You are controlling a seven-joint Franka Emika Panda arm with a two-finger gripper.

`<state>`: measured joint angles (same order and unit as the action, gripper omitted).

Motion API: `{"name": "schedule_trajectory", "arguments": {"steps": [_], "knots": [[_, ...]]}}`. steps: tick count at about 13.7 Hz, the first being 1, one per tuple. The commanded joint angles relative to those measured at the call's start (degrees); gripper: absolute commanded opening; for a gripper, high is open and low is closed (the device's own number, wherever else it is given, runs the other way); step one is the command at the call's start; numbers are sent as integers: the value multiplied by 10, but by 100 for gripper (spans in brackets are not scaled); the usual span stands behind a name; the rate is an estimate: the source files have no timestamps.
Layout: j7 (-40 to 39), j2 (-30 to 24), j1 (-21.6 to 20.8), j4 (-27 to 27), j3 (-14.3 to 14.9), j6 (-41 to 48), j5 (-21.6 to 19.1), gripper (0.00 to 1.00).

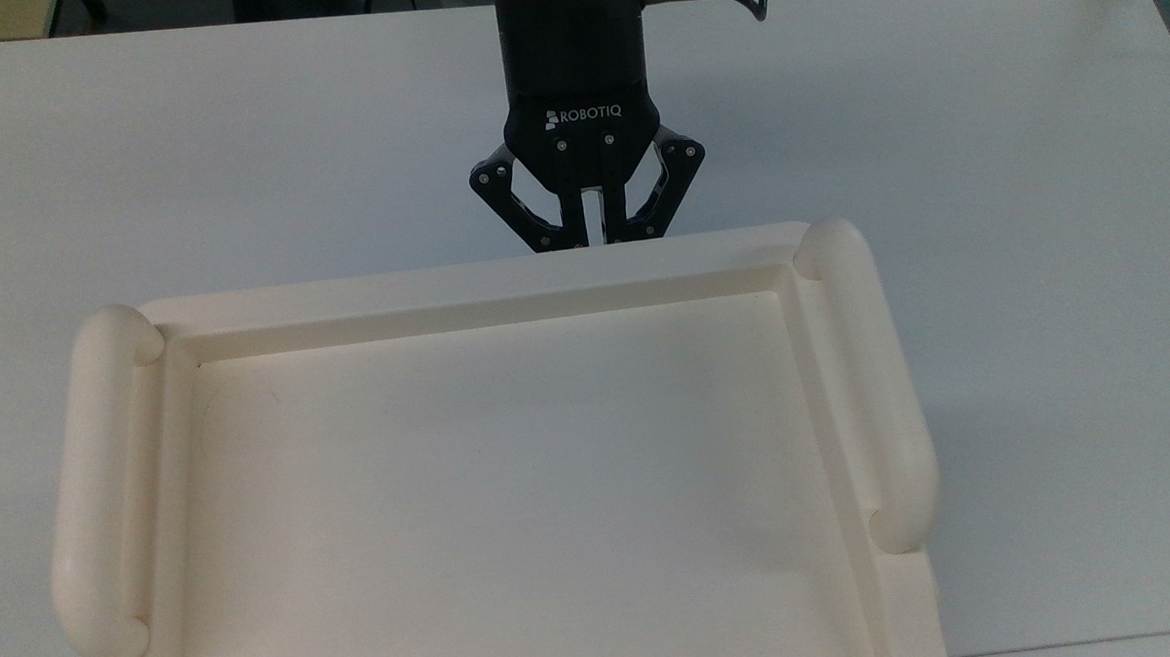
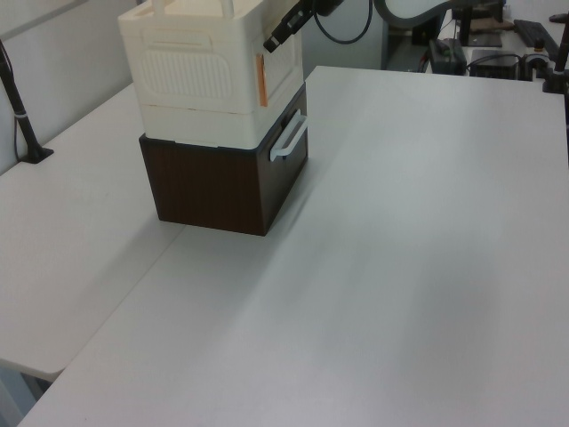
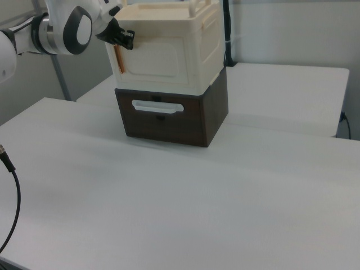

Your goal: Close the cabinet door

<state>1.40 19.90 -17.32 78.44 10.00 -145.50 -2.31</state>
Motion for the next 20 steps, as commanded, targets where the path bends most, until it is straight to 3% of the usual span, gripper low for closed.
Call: {"name": "schedule_trajectory", "arguments": {"steps": [1,4,10,17,18,20], "knots": [[12,8,1,-21,7,-18,9,9],[4,-27,0,12,10,12,17,9],[-71,-74,2,29,11,260,0,9],[-61,-142,83,31,12,541,-2,16],[-61,-152,92,34,12,577,0,24],[-61,-181,98,71,11,596,16,56]]}}
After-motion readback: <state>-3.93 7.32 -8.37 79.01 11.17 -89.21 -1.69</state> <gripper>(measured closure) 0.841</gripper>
